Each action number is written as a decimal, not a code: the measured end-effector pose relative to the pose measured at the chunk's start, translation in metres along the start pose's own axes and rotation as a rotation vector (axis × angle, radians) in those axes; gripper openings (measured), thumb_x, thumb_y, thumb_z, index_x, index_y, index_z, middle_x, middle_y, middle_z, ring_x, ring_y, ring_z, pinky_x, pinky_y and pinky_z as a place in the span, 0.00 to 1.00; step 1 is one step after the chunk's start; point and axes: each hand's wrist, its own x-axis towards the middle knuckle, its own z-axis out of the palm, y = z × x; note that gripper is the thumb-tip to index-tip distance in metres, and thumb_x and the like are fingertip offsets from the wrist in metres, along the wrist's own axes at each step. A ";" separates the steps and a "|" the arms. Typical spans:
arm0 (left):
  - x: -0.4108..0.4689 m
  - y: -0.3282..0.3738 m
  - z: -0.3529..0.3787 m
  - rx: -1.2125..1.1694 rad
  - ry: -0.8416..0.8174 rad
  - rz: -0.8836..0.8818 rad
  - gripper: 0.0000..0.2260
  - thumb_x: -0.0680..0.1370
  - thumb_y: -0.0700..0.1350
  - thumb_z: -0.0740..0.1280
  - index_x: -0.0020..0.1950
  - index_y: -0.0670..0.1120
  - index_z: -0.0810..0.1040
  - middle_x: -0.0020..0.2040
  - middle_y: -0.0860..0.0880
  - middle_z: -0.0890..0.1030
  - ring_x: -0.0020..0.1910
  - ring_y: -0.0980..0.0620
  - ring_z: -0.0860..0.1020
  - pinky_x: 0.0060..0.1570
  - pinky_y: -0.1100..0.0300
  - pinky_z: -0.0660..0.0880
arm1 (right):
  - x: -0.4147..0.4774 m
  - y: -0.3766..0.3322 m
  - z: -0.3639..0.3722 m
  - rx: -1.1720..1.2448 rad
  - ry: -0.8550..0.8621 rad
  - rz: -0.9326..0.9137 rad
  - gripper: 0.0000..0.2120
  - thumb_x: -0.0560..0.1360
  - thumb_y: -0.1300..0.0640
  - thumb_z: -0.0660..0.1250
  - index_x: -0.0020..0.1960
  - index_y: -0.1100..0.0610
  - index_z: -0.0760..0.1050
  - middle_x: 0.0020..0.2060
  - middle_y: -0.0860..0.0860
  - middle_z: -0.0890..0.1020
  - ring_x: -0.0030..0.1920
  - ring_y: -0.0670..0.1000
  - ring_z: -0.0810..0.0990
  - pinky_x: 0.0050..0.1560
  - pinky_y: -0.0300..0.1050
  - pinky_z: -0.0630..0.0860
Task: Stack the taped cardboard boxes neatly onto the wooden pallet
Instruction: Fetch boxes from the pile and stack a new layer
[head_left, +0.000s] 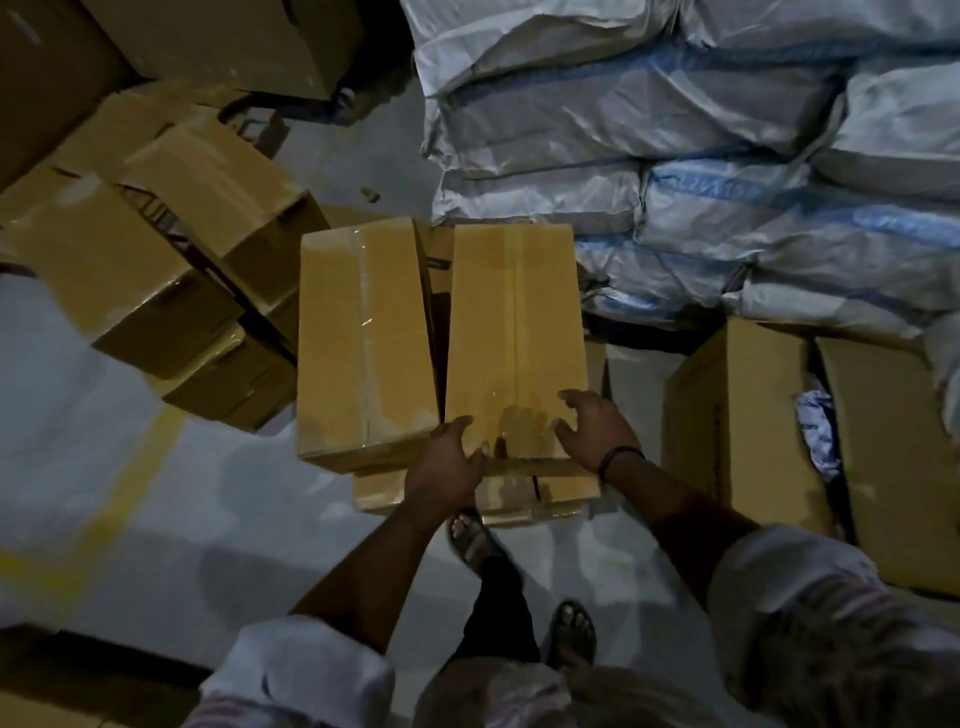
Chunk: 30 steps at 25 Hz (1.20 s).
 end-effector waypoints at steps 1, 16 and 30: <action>0.025 0.001 -0.004 -0.002 -0.005 0.012 0.26 0.81 0.54 0.68 0.78 0.49 0.69 0.71 0.45 0.77 0.68 0.44 0.76 0.63 0.53 0.75 | 0.022 -0.003 0.000 -0.001 -0.001 0.025 0.25 0.77 0.49 0.68 0.73 0.54 0.71 0.65 0.57 0.78 0.63 0.59 0.76 0.62 0.55 0.76; 0.271 -0.030 -0.009 0.038 -0.088 0.015 0.35 0.79 0.55 0.71 0.82 0.56 0.58 0.82 0.41 0.50 0.72 0.32 0.69 0.67 0.41 0.74 | 0.226 0.011 0.017 -0.169 -0.093 0.310 0.36 0.76 0.42 0.69 0.78 0.49 0.58 0.79 0.55 0.51 0.74 0.64 0.60 0.71 0.65 0.66; 0.216 -0.004 -0.006 0.027 0.037 -0.002 0.33 0.73 0.64 0.73 0.76 0.63 0.68 0.79 0.44 0.58 0.73 0.37 0.67 0.63 0.43 0.76 | 0.176 0.006 0.004 -0.324 -0.003 0.178 0.38 0.71 0.29 0.66 0.76 0.40 0.61 0.79 0.48 0.53 0.70 0.65 0.63 0.68 0.62 0.66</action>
